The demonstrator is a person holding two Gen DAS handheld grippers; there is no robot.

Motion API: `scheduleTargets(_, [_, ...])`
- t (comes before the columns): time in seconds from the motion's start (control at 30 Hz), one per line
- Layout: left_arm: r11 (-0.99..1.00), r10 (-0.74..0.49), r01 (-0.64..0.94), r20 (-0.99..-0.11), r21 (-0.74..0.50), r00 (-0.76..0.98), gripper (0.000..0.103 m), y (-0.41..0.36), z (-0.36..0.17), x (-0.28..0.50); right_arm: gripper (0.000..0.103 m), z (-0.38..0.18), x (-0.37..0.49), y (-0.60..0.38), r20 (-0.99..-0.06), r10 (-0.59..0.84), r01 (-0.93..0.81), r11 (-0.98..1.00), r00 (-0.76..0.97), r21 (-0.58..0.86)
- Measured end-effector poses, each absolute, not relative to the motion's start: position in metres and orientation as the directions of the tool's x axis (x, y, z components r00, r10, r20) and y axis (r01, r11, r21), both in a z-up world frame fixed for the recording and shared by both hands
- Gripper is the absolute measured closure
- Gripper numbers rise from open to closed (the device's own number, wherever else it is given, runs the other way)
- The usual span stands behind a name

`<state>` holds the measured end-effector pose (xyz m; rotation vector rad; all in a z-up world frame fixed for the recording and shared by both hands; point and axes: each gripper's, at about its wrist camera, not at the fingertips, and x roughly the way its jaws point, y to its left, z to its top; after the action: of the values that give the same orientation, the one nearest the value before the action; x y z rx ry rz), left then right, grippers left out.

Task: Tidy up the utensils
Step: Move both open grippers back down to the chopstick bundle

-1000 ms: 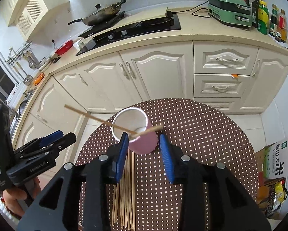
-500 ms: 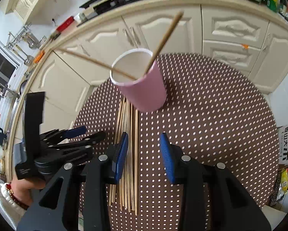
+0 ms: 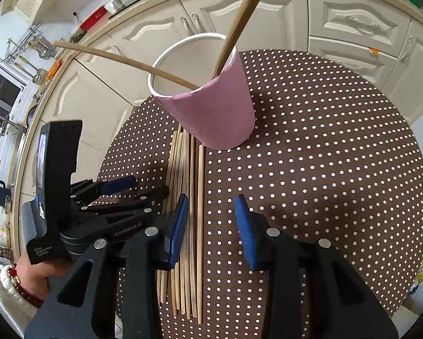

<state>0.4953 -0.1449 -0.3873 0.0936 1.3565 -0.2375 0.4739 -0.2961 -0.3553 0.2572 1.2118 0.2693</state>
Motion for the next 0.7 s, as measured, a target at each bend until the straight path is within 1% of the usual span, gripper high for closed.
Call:
scheduleTargets(0.07, [0.974, -0.103, 0.220, -0.975, -0.059, 0.195, 0.041, -0.146, -0.387, 0.498, 0.070, -0.360, 0.476, -0.293, -0.886, 0.340, -0.070, 0.939, 0.315, 0.336])
scheduleTargets(0.3, [0.976, -0.135, 0.192, -0.975, -0.100, 0.177, 0.042, -0.139, -0.390, 0.509, 0.070, -0.378, 0.486, -0.282, -0.904, 0.329, -0.094, 0.944, 0.273, 0.316])
scheduleTargets(0.37, [0.977, -0.139, 0.187, -0.975, -0.106, 0.174, 0.045, -0.132, -0.390, 0.507, 0.070, -0.383, 0.488, -0.275, -0.913, 0.306, -0.111, 0.952, 0.270, 0.286])
scheduleTargets(0.7, [0.980, -0.145, 0.158, -0.975, -0.119, 0.166, 0.046, -0.123, -0.398, 0.511, 0.071, -0.402, 0.504, -0.246, -0.938, 0.238, -0.163, 0.966, 0.252, 0.201])
